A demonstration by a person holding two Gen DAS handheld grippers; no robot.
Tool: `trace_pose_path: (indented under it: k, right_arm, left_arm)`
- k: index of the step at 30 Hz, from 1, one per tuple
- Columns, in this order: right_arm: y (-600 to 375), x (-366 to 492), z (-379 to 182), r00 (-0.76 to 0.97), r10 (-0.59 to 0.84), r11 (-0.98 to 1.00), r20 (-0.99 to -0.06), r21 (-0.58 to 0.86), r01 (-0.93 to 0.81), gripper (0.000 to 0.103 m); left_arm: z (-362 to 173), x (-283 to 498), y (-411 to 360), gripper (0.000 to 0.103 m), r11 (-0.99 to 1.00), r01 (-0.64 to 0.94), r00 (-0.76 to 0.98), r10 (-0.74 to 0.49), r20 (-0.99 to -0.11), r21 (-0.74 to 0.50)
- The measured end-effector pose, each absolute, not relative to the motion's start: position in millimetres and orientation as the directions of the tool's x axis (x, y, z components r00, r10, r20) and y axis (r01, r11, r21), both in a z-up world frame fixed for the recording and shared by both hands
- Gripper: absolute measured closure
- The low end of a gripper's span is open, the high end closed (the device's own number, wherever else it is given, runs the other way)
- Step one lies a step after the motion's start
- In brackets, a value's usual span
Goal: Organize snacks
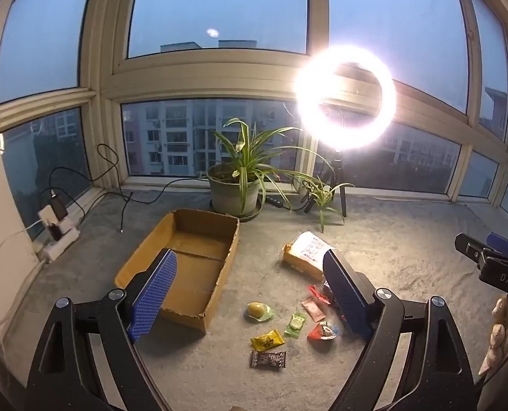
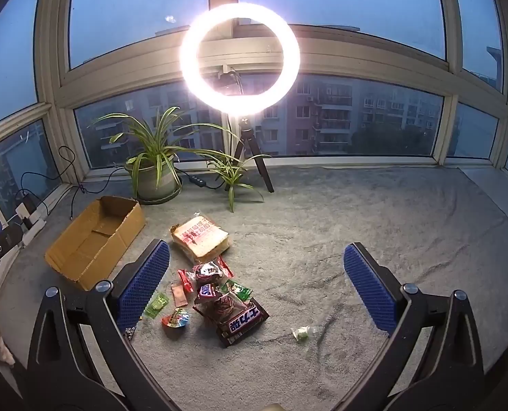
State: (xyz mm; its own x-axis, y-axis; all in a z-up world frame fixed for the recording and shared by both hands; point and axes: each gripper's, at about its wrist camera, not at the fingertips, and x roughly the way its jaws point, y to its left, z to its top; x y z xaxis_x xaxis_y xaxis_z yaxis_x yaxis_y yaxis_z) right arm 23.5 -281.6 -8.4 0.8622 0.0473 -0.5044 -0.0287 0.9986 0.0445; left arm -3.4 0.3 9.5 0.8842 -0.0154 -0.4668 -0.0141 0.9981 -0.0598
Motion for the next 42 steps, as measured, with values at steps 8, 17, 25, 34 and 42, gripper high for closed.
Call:
trace_pose_path:
  k: [8, 17, 25, 34, 42]
  right_arm:
    - [-282, 21, -9, 0.862, 0.047, 0.999, -0.505, 0.045, -0.028, 0.000]
    - [-280, 22, -8, 0.860, 0.047, 0.999, -0.509, 0.043, -0.029, 0.000]
    - [-281, 26, -3, 0.859, 0.049, 0.999, -0.510, 0.045, -0.030, 0.000]
    - [-278, 23, -10, 0.857, 0.046, 0.999, -0.513, 0.041, -0.029, 0.000]
    - [-278, 24, -10, 0.859, 0.041, 0.999, -0.511, 0.030, -0.030, 0.000]
  left_arm:
    - [9, -4, -1, 0.016, 0.998, -0.014, 0.885, -0.016, -0.465, -0.061]
    - [11, -4, -2, 0.016, 0.998, -0.011, 0.885, -0.019, -0.465, -0.062]
    - [11, -4, -2, 0.016, 0.998, -0.009, 0.884, -0.022, -0.467, -0.064]
    - [10, -5, -2, 0.016, 0.998, -0.007, 0.884, -0.024, -0.468, -0.065]
    - [8, -3, -2, 0.016, 0.998, -0.002, 0.880, -0.030, -0.474, -0.066]
